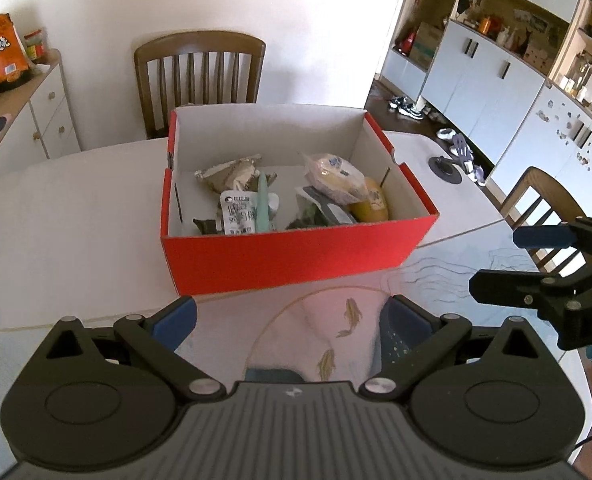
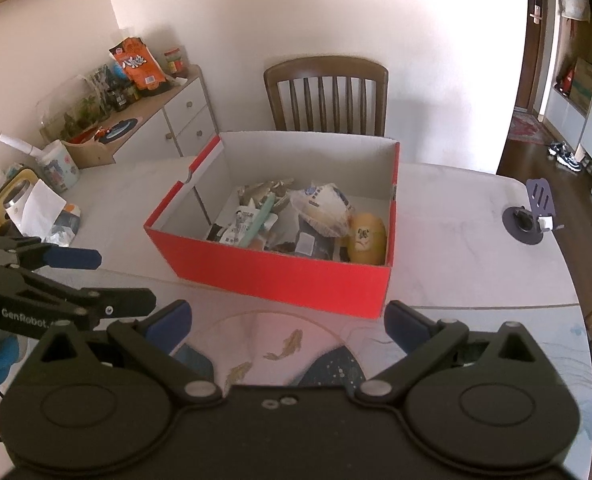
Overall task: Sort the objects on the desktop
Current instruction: 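Open both tools and withdraw them from the red box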
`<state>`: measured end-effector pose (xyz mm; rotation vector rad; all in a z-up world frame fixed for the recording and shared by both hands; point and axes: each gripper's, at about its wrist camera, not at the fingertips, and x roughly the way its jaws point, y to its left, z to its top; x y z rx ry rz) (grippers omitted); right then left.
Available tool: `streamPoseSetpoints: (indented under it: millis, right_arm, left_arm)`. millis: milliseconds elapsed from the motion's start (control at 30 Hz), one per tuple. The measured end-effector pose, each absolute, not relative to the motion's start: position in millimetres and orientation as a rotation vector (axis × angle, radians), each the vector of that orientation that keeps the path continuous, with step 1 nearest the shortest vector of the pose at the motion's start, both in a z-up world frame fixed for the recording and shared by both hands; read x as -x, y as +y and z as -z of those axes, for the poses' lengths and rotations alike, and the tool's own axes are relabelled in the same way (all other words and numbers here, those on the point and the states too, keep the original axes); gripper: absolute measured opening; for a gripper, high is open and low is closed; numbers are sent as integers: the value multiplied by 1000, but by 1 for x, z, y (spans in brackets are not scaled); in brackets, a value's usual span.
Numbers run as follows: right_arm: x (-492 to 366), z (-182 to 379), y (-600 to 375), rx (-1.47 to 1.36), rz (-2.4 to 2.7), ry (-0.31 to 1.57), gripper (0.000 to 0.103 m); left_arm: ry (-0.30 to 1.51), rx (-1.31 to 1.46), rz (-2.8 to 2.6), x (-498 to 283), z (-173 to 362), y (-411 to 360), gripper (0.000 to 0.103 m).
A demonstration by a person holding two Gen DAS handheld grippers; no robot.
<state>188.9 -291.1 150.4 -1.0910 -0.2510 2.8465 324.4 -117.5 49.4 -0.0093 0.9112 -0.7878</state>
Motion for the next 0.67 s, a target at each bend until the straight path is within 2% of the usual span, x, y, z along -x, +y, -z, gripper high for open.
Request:
streamPoseSetpoints:
  millis: [667]
  right_arm:
    - [-206, -132, -270, 1108, -2783, -180, 103]
  left_arm:
    - [905, -6, 759, -310, -45, -110, 102]
